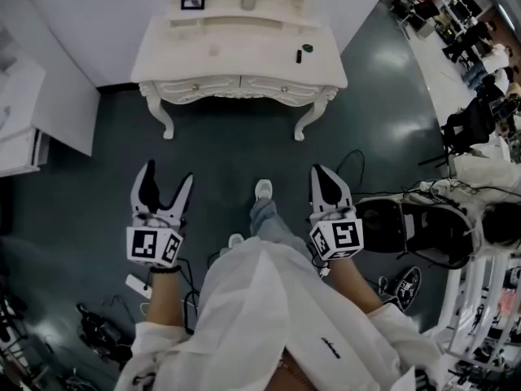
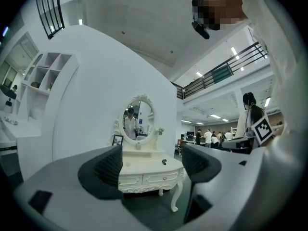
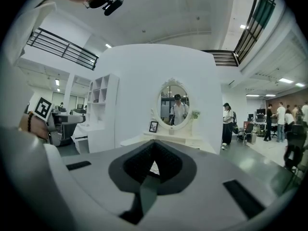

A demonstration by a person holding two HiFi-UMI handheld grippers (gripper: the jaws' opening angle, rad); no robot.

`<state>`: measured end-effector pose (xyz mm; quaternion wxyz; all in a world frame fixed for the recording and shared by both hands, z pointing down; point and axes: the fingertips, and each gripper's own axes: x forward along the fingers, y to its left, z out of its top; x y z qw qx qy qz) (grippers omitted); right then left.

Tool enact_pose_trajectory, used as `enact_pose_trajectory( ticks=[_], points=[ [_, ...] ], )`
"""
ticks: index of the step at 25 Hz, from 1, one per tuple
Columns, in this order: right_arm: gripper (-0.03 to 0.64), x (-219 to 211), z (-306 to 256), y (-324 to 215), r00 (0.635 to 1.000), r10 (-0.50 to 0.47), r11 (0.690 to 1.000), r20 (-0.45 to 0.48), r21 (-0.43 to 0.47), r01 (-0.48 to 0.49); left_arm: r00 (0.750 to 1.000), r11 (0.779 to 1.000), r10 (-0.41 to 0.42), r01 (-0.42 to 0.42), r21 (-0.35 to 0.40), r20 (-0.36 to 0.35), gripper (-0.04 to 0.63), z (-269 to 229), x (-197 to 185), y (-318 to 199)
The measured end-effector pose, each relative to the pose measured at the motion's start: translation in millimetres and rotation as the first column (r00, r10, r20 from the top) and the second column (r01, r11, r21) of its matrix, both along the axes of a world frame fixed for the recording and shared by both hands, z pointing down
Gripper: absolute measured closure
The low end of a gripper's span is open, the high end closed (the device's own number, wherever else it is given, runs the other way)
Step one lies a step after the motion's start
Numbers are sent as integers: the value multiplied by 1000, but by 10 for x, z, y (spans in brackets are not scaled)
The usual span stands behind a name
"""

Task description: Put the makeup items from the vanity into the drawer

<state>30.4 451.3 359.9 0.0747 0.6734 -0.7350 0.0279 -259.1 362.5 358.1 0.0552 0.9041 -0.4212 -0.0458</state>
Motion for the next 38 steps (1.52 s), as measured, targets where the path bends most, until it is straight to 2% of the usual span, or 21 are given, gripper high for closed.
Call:
enact_pose_trajectory(
  ticks=[8,16,21,27,34,38],
  points=[
    [598,122,-31,-401,999,-40,999,29,31,39,999,1000,-13,13,17,34,229,-108,175,-261],
    [598,514,24,-1145,994,-82,996,70,43,80,997,1000,-5,4,7,77,229,-127,734,-898],
    [598,783,-2,-1689,989,-129,991,69,41,127,997,1000,-1,-1,31,77,229,-269,1181,-1418],
    [598,1202,15,-2312,982,-163,986,91,45,160,997,1000,-21,19,21,79,229,-241,1648,-1969],
    [598,1593,54,-2816,981,-178,984,83,23,177,996,998,-63,63,6,66,229,-232,1938,-2391],
    [598,1624,110,-3039,977,-191,982,92,5,191,995,997,-80,82,-16,65,230,-180,1961,-2593]
  ],
)
